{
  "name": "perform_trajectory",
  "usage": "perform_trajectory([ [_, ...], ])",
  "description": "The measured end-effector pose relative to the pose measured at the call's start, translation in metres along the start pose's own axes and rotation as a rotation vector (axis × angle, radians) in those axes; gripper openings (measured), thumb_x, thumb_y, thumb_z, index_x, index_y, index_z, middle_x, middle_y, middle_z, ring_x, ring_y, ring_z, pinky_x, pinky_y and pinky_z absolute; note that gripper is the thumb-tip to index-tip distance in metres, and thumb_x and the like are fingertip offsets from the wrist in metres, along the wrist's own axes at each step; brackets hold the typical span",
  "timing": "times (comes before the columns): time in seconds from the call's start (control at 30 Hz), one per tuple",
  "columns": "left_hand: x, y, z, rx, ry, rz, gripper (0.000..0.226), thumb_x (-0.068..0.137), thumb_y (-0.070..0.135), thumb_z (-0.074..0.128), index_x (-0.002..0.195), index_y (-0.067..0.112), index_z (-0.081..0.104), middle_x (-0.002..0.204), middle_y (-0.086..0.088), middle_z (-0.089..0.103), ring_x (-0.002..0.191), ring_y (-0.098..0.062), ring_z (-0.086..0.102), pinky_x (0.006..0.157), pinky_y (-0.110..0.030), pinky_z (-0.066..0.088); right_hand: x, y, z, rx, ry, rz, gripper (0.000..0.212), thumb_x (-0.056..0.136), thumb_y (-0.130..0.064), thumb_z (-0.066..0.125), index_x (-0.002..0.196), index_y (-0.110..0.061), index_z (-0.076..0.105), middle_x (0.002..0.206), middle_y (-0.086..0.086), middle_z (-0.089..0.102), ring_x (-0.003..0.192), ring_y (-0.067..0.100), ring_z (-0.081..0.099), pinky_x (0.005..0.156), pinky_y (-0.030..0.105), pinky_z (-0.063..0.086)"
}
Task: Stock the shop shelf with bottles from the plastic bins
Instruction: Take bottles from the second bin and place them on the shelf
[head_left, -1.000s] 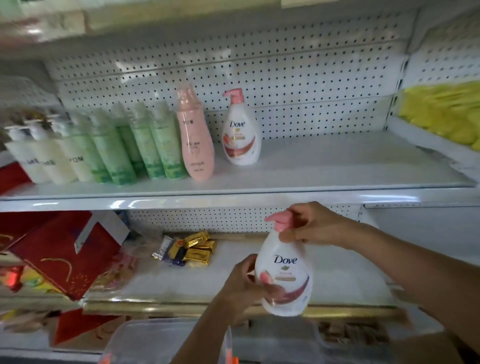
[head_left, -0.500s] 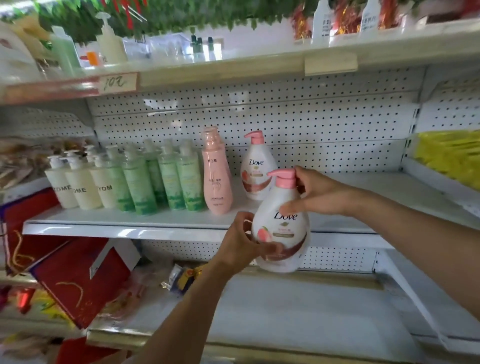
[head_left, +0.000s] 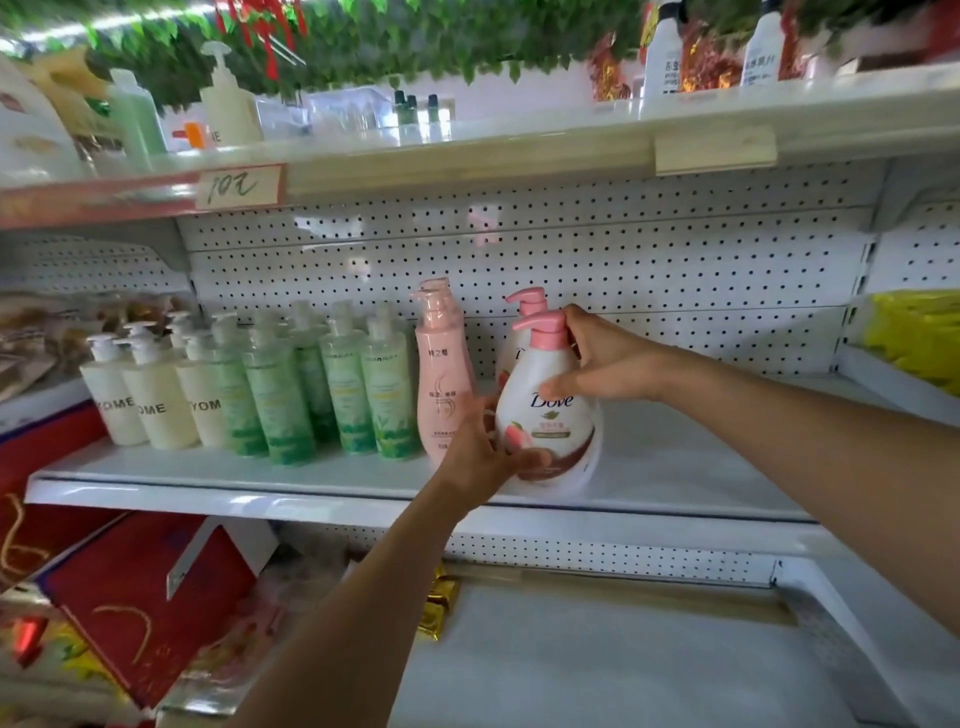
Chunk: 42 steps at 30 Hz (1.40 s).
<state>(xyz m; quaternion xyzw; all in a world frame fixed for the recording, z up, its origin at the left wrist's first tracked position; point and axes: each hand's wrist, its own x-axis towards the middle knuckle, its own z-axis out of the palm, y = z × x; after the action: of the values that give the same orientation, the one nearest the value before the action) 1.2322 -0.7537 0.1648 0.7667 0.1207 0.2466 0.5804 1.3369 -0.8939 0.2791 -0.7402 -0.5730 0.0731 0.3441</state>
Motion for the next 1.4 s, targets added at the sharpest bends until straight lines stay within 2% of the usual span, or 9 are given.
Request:
perform_trajectory([
  [0.13,0.014,-0.012,0.004,0.062,0.075,-0.006,0.076,0.065,0.015,0.087,0.127,0.019,0.042,0.117,-0.003,0.058,0.109,-0.021,0.060,0.090,-0.043,0.056,0.016,0.004,0.000,-0.094,0.003,0.087,0.046,0.081,-0.013,0.076,0.094,-0.040,0.041,0.122,-0.012,0.040,0.113,0.011,0.046,0.085,0.020,0.038],
  [0.27,0.023,-0.022,0.015,0.137,0.194,0.032,0.074,0.057,0.037,0.084,0.119,0.026,0.044,0.115,0.002,0.060,0.107,-0.019,0.061,0.086,-0.047,0.056,0.028,0.008,0.000,-0.160,0.041,0.182,0.058,0.080,-0.019,0.077,0.125,-0.021,0.041,0.119,-0.003,0.049,0.103,0.014,0.048,0.076,0.022,0.037],
  [0.37,0.022,-0.024,0.022,0.260,0.266,0.104,0.069,0.072,0.028,0.079,0.127,0.024,0.037,0.121,0.001,0.054,0.105,-0.018,0.059,0.084,-0.042,0.057,0.032,0.009,0.002,-0.179,0.066,0.193,0.055,0.082,-0.018,0.075,0.122,-0.020,0.037,0.105,-0.009,0.046,0.096,0.012,0.046,0.060,0.011,0.034],
  [0.5,0.024,-0.026,0.022,0.327,0.283,0.144,0.065,0.079,0.023,0.075,0.127,0.023,0.031,0.122,-0.002,0.052,0.101,-0.021,0.061,0.081,-0.042,0.057,0.035,0.011,0.004,-0.179,0.094,0.200,0.053,0.082,-0.017,0.075,0.116,-0.024,0.035,0.107,-0.007,0.043,0.095,0.012,0.045,0.052,0.004,0.036],
  [0.7,0.022,-0.024,0.023,0.391,0.292,0.143,0.063,0.081,0.024,0.072,0.128,0.019,0.029,0.123,-0.005,0.050,0.101,-0.020,0.057,0.077,-0.033,0.055,0.038,0.015,0.006,-0.217,0.084,0.256,0.063,0.082,-0.024,0.075,0.131,-0.012,0.037,0.115,-0.001,0.048,0.100,0.016,0.049,0.066,0.019,0.039],
  [0.93,0.017,-0.017,0.022,0.490,0.257,0.126,0.044,0.094,0.022,0.057,0.126,0.011,0.029,0.120,-0.011,0.050,0.102,-0.028,0.058,0.076,-0.038,0.055,0.034,0.017,0.019,-0.141,0.163,0.265,0.064,0.085,-0.018,0.071,0.137,-0.011,0.034,0.124,0.003,0.049,0.110,0.019,0.052,0.083,0.027,0.042],
  [1.1,-0.005,-0.020,0.011,0.571,0.119,0.048,0.056,0.091,0.030,0.063,0.135,0.015,0.030,0.128,-0.008,0.054,0.108,-0.026,0.059,0.088,-0.041,0.052,0.003,0.026,0.027,-0.260,0.249,0.285,0.054,0.090,-0.019,0.062,0.139,-0.014,0.041,0.134,0.006,0.053,0.117,0.023,0.054,0.096,0.037,0.046],
  [1.27,-0.041,-0.020,0.010,0.674,0.204,0.049,0.034,0.092,0.036,0.059,0.123,0.026,0.050,0.114,0.009,0.062,0.096,-0.013,0.062,0.086,-0.038,0.052,-0.060,0.039,0.045,-0.580,0.274,0.276,0.032,0.094,-0.024,0.055,0.126,-0.025,0.051,0.127,-0.005,0.057,0.110,0.018,0.059,0.088,0.036,0.049],
  [1.4,-0.070,-0.018,0.032,0.708,0.191,0.061,0.022,0.092,0.037,0.056,0.113,0.032,0.057,0.101,0.016,0.065,0.087,-0.008,0.062,0.079,-0.031,0.051,-0.106,0.047,0.053,-0.632,0.233,0.261,0.028,0.095,-0.023,0.051,0.123,-0.026,0.054,0.124,-0.009,0.057,0.108,0.014,0.059,0.083,0.032,0.047],
])
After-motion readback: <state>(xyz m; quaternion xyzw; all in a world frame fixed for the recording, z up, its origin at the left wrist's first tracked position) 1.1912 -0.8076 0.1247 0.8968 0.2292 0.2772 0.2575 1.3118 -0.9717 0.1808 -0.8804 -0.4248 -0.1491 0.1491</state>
